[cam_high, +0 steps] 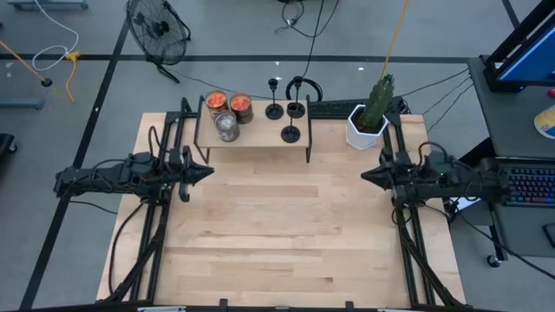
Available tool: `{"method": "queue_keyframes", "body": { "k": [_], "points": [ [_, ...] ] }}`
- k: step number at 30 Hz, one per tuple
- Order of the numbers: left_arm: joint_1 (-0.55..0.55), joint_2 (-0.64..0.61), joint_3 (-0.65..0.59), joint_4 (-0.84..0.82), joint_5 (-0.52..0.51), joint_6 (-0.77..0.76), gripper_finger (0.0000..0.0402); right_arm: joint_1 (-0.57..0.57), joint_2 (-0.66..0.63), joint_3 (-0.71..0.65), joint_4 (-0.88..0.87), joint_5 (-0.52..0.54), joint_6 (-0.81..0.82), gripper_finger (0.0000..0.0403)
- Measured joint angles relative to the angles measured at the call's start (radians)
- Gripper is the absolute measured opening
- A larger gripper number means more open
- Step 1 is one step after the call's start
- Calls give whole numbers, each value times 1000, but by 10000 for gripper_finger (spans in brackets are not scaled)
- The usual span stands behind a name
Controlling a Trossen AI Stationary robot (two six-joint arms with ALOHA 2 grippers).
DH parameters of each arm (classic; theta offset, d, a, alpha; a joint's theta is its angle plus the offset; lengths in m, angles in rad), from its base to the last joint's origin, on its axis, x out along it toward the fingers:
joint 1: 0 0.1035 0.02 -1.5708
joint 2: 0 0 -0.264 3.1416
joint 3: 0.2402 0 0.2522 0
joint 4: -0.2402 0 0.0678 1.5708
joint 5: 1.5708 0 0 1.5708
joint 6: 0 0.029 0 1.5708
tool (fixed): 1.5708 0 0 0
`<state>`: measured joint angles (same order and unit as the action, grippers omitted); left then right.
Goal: Pick & Place candle stick holders
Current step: Return to Home Position
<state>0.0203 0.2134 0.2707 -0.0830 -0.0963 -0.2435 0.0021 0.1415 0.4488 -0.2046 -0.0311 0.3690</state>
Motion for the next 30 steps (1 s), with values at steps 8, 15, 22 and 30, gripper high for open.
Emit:
{"method": "queue_keyframes", "body": {
  "k": [8,15,22,30],
  "points": [
    [0,0,-4,14,10,33,3,0,-138,-92,50,1,-40,0],
    [0,0,-167,283,44,-7,15,0,-138,-145,68,-2,-16,0],
    [38,0,-204,261,48,-46,16,0,-139,-166,78,-24,38,0],
    [126,-11,-63,-38,97,-24,16,0,-139,-166,88,-24,31,0]
  ]
}}
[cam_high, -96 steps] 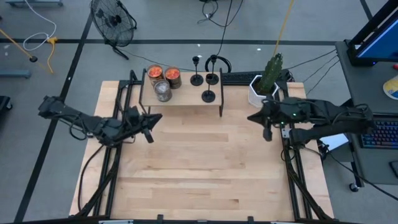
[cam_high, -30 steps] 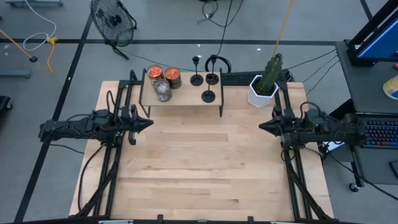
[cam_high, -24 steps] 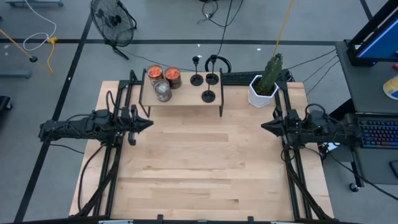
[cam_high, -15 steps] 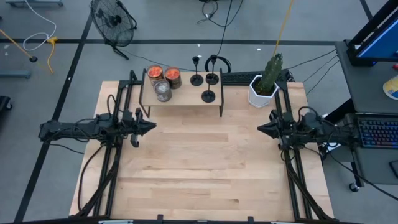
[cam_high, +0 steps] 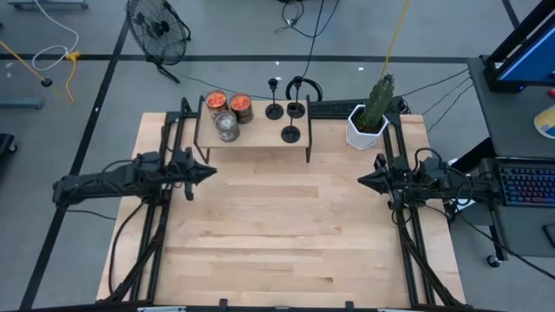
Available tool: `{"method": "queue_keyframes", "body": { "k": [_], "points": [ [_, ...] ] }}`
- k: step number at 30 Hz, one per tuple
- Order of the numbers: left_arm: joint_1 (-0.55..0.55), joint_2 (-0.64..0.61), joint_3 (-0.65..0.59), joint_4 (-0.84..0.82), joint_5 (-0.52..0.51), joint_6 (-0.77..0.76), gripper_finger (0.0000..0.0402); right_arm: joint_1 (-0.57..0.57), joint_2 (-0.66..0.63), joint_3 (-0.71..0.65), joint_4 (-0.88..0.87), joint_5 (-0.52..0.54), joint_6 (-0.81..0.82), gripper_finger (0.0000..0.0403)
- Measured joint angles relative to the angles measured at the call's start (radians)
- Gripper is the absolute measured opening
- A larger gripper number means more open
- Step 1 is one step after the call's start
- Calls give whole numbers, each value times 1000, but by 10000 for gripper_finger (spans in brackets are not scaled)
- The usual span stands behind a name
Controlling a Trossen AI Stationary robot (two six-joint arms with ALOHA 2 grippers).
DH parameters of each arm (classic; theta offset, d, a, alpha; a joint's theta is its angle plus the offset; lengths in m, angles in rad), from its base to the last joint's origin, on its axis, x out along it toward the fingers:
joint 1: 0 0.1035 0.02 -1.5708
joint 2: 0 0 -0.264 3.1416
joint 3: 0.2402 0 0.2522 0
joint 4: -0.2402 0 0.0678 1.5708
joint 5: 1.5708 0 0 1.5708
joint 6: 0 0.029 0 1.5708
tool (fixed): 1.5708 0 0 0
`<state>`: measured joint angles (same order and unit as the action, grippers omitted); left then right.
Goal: Pick & Place candle stick holders
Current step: Return to Home Position
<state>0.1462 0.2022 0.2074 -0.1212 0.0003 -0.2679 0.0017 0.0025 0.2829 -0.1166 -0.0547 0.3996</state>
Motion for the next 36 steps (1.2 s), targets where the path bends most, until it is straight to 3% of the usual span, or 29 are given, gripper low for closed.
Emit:
{"method": "queue_keyframes", "body": {
  "k": [12,21,28,36],
  "points": [
    [-38,-201,-31,-95,-60,-61,17,0,0,0,38,-2,-79,0],
    [-100,-198,-86,-40,-211,-16,17,0,0,0,38,0,-100,0],
    [-117,-198,-127,-37,-221,24,17,0,1,-3,33,0,-138,0],
    [-117,-197,-130,-40,-218,34,17,0,1,-110,151,-2,-141,0]
  ]
}}
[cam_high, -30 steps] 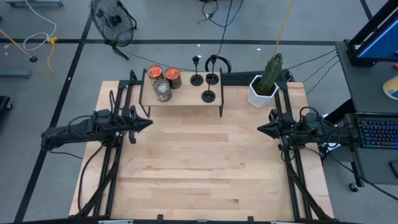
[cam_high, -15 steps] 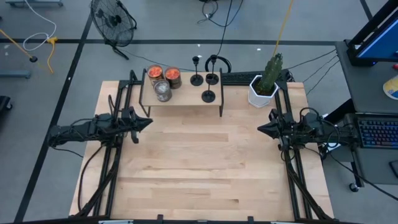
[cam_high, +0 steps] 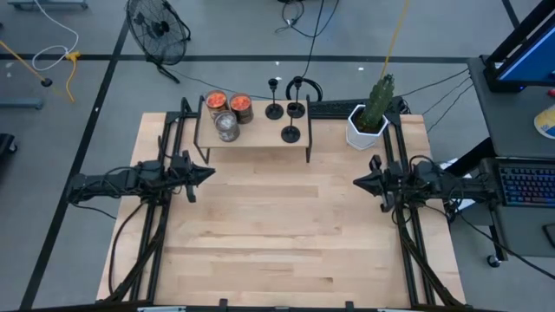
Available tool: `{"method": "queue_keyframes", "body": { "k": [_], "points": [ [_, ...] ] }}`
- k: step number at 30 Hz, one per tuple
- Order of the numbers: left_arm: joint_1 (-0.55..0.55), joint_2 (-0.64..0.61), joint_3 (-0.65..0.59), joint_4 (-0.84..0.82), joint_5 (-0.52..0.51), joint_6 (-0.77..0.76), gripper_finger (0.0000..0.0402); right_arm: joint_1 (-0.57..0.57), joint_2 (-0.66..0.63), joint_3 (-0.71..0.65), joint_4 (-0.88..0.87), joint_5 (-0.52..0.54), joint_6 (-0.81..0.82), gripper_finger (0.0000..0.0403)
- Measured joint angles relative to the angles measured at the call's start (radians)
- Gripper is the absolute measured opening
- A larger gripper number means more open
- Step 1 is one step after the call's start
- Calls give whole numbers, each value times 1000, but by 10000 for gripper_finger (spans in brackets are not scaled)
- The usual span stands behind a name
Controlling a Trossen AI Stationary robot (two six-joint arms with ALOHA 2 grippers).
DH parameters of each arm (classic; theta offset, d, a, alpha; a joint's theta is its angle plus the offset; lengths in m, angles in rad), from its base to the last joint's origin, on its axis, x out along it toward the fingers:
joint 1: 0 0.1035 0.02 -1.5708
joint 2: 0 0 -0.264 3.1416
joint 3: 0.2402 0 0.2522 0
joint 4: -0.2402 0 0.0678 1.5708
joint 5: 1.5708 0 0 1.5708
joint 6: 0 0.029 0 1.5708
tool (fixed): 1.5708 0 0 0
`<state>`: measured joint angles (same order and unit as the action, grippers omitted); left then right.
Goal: Pick & Place candle stick holders
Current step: Return to Home Position
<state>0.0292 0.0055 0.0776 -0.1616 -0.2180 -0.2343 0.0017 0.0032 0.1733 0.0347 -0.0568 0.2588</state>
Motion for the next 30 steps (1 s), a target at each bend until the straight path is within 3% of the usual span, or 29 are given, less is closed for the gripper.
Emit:
{"method": "queue_keyframes", "body": {
  "k": [30],
  "points": [
    [0,34,0,-1,3,98,17,0,0,-117,1,9,-36,0]
  ]
}}
